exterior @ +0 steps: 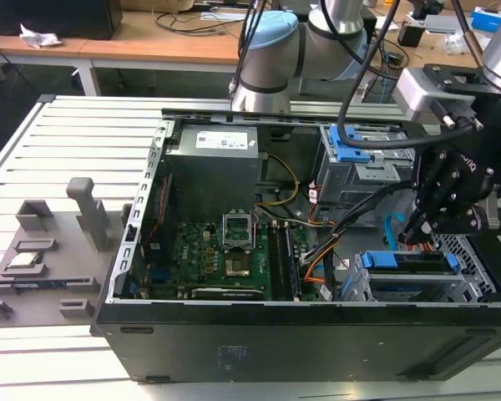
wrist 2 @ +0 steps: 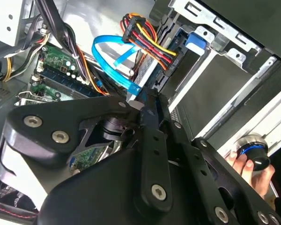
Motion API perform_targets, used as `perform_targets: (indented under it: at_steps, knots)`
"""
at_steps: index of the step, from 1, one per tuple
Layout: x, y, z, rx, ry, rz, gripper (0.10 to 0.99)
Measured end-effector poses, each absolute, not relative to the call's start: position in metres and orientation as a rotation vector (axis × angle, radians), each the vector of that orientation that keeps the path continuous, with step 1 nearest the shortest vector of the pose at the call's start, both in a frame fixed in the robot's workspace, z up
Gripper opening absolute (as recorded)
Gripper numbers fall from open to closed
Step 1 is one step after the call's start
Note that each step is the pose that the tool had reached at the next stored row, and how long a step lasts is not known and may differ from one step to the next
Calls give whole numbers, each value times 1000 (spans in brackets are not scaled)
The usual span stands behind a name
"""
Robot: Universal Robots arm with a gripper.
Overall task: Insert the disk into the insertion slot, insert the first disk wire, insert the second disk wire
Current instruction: 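Insert the second disk wire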
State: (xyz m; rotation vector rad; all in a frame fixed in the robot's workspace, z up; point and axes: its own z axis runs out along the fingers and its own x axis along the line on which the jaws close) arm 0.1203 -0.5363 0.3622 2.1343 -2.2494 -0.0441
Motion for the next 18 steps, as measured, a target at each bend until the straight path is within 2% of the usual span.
perform_targets:
  at_steps: [18]
  knots:
    - [126,-537,347,2134,-2249,-43,161]
